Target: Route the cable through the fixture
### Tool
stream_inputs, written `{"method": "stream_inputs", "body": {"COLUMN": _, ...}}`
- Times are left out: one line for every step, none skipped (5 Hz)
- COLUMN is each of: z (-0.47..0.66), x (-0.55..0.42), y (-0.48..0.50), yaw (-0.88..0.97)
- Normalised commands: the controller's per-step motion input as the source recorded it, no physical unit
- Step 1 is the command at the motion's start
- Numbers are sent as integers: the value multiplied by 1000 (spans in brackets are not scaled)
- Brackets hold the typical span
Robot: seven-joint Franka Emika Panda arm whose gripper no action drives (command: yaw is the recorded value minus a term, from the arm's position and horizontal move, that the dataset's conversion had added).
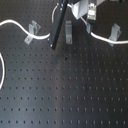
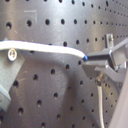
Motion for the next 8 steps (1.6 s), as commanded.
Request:
{"method": "stream_inputs", "body": {"z": -220, "x": 338, "y": -640, "yaw": -6}}
{"method": "stream_inputs", "body": {"z": 0, "x": 86, "y": -123, "yaw": 0}}
{"method": "stream_inputs", "body": {"z": 0, "x": -10, "y": 14, "yaw": 0}}
{"method": "stream_inputs", "body": {"z": -493, "x": 358, "y": -128, "yaw": -14}}
{"method": "stream_inputs", "body": {"z": -554, "x": 441, "y": -503, "yaw": -117}}
{"method": "stream_inputs", "body": {"z": -365, "x": 413, "y": -550, "yaw": -129}}
{"method": "stream_inputs", "body": {"z": -231, "x": 161, "y": -672, "yaw": -174}}
{"method": "stream_inputs", "body": {"z": -254, "x": -175, "y": -573, "yaw": -163}}
